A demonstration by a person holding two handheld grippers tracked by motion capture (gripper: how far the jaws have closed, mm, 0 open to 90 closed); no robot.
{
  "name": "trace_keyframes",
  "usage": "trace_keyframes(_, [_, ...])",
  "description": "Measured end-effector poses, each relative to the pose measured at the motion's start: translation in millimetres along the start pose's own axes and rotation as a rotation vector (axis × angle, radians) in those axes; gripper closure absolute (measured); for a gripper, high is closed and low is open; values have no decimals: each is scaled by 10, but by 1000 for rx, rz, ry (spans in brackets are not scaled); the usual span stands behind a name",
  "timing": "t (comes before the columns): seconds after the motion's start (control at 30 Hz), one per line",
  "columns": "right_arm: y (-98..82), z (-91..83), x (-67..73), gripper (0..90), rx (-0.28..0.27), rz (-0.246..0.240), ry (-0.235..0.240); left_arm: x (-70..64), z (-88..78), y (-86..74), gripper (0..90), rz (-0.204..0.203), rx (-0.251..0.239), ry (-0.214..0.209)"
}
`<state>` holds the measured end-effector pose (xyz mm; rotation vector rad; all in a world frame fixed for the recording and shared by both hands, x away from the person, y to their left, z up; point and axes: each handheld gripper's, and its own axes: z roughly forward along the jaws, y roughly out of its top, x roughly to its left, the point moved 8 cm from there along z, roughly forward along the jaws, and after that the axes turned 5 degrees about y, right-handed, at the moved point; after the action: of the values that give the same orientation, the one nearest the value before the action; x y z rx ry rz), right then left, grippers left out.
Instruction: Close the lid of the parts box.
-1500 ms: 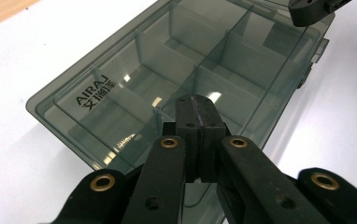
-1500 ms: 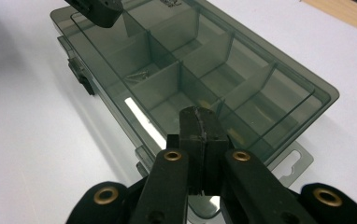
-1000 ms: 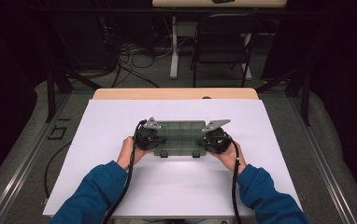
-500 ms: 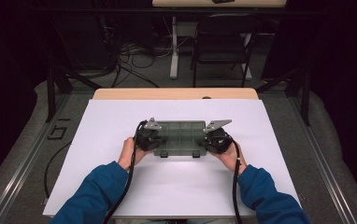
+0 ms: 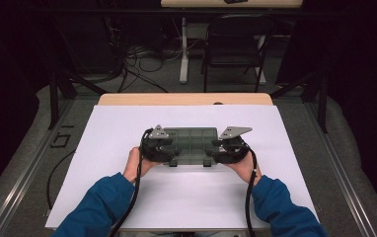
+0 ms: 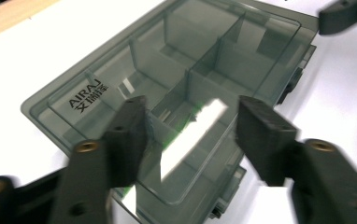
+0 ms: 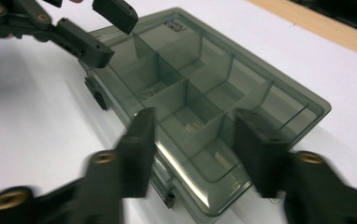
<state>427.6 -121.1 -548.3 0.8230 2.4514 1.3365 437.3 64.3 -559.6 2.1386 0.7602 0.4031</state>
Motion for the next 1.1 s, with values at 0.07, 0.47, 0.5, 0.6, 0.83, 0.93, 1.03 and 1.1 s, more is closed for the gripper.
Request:
trace_keyframes(0.07, [18, -39, 17, 317, -19, 2, -8, 2, -66, 13, 279, -6, -32, 12])
trace_keyframes(0.47, [33, -338, 168, 97, -120, -14, -63, -90, -513, -57, 52, -10, -156, 106])
trace_keyframes(0.5, [24, -358, 179, 84, -119, -16, -65, -105, -544, -78, 40, -11, -155, 111])
trace_keyframes(0.6, [-3, -413, 215, 40, -130, -14, -73, -138, -634, -135, 7, -9, -167, 132])
trace_keyframes(0.83, [-96, -595, 311, 4, -160, -21, -107, -165, -814, -253, 0, -8, -206, 179])
trace_keyframes(0.93, [-141, -683, 338, 2, -169, -25, -126, -157, -864, -321, 0, -16, -213, 204])
trace_keyframes(1.03, [-186, -751, 358, 1, -193, -33, -150, -150, -923, -382, 0, -33, -219, 214])
trace_keyframes(1.1, [-227, -792, 375, 1, -192, -31, -161, -143, -959, -420, 0, -40, -222, 221])
